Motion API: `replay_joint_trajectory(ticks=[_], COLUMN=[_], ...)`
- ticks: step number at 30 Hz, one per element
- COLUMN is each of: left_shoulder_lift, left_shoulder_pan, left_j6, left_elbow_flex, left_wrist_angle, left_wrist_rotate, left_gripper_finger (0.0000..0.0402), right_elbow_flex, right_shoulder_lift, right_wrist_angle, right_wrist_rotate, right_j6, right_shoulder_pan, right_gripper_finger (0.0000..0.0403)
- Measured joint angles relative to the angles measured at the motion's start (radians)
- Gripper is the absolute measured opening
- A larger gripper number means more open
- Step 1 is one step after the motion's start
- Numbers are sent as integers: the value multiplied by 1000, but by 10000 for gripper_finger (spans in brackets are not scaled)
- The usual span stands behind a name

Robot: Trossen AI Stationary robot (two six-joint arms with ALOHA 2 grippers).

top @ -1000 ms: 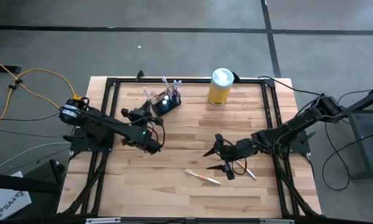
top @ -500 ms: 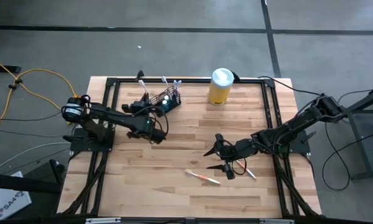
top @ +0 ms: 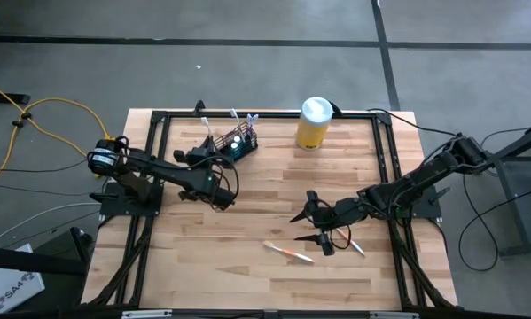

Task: Pick & Place toothbrushing station
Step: Put the left orange toothbrush into the left section of the wire organizer

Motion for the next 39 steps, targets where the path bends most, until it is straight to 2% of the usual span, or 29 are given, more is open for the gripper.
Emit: replay_joint_trajectory(ticks=[10,17,31,39], left_shoulder_lift=[3,3,4,4], left_shoulder_pan=[38,76,130,150], left_j6=[-98,-68,87,360], left_elbow_flex=[0,0,0,0], left_wrist_angle=[21,71,223,464], left_wrist_rotate=[2,1,1,2], left_gripper_finger=[3,3,3,3], right_elbow_flex=[0,0,0,0], right_shoulder_lift=[0,0,0,0], right_wrist_angle=[2,2,1,3], right_wrist_rotate=[0,0,0,0], right_j6=[0,0,0,0], right_shoulder_pan=[-2,-2,-2,-2], right_gripper_finger=[238,238,238,238])
